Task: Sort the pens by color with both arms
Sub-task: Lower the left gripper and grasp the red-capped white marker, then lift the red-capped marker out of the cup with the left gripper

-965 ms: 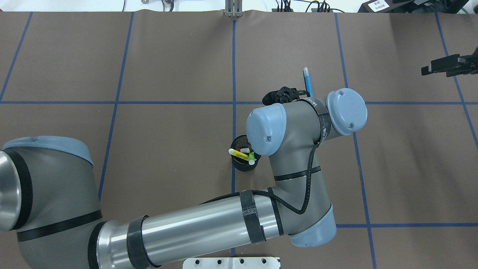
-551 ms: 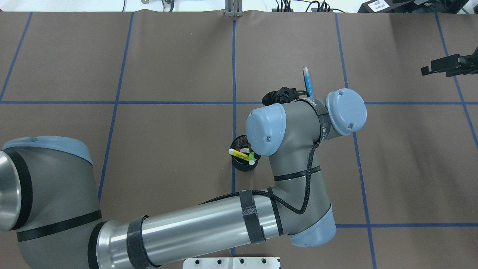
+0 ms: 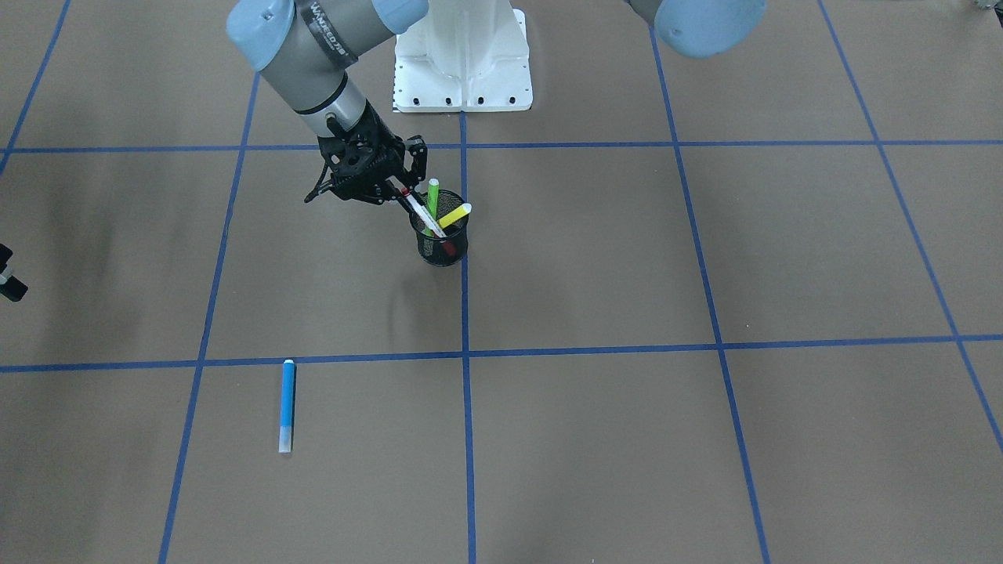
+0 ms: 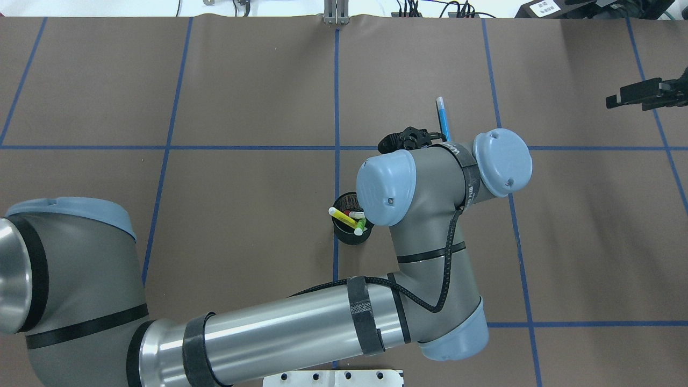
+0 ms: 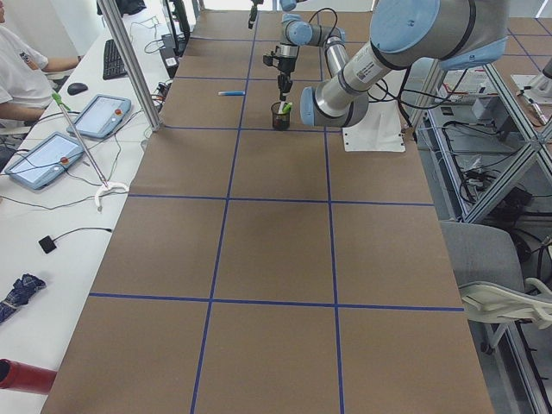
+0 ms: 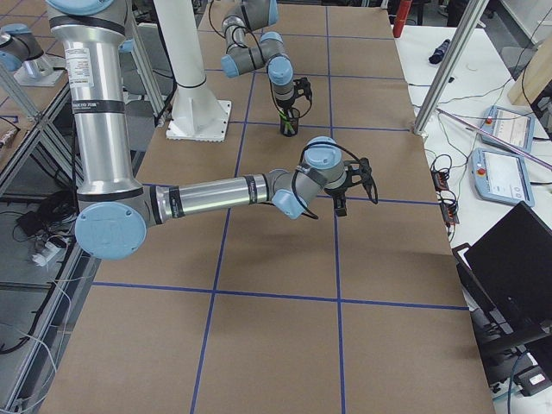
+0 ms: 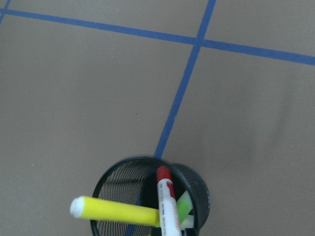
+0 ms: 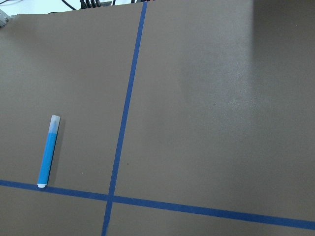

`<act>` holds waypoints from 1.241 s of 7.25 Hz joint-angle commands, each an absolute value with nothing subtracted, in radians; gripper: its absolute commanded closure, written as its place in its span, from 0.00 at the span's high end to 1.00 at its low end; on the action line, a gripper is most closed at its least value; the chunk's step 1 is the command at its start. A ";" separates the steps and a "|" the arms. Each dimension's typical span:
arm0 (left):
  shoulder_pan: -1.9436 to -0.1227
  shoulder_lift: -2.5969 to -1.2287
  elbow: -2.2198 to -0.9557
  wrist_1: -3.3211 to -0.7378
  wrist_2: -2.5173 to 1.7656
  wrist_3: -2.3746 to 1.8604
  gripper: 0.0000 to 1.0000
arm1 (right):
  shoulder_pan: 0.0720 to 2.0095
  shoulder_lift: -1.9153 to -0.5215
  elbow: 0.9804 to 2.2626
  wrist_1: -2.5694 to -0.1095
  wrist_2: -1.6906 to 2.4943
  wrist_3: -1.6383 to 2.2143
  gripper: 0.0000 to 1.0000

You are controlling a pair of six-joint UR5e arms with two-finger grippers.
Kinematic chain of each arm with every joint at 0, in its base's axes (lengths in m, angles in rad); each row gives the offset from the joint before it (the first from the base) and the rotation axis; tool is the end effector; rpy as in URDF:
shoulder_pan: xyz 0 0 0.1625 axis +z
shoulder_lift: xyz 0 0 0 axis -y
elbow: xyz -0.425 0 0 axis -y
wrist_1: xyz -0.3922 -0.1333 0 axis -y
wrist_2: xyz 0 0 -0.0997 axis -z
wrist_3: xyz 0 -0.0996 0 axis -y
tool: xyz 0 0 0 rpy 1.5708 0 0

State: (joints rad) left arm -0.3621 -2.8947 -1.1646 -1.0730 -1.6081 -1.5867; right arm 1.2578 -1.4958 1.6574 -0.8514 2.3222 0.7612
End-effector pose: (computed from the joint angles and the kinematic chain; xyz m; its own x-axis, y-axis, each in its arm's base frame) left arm 0.6854 -0.3982 0.0051 0.8484 -0.3384 -0.4071 0.3533 0.9346 -0.0405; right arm -0.1037 -0.5325 0.4926 0.5211 -0.1080 0.8466 -0.2259 0.9392 0.2588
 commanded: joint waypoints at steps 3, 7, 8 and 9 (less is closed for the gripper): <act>-0.411 -2.898 -1.365 -0.925 -1.609 -1.470 0.00 | 1.256 -1.493 1.661 -0.851 2.321 0.762 1.00; -0.590 -2.739 -1.624 -1.013 -1.603 -1.318 0.00 | 1.256 -1.486 1.664 -0.847 2.318 0.764 1.00; -0.638 -2.661 -1.634 -1.189 -1.603 -1.306 0.00 | 1.256 -1.485 1.661 -0.841 2.315 0.765 1.00; -0.649 -2.607 -1.591 -1.380 -1.565 -1.304 0.00 | 1.255 -1.485 1.661 -0.839 2.312 0.764 1.00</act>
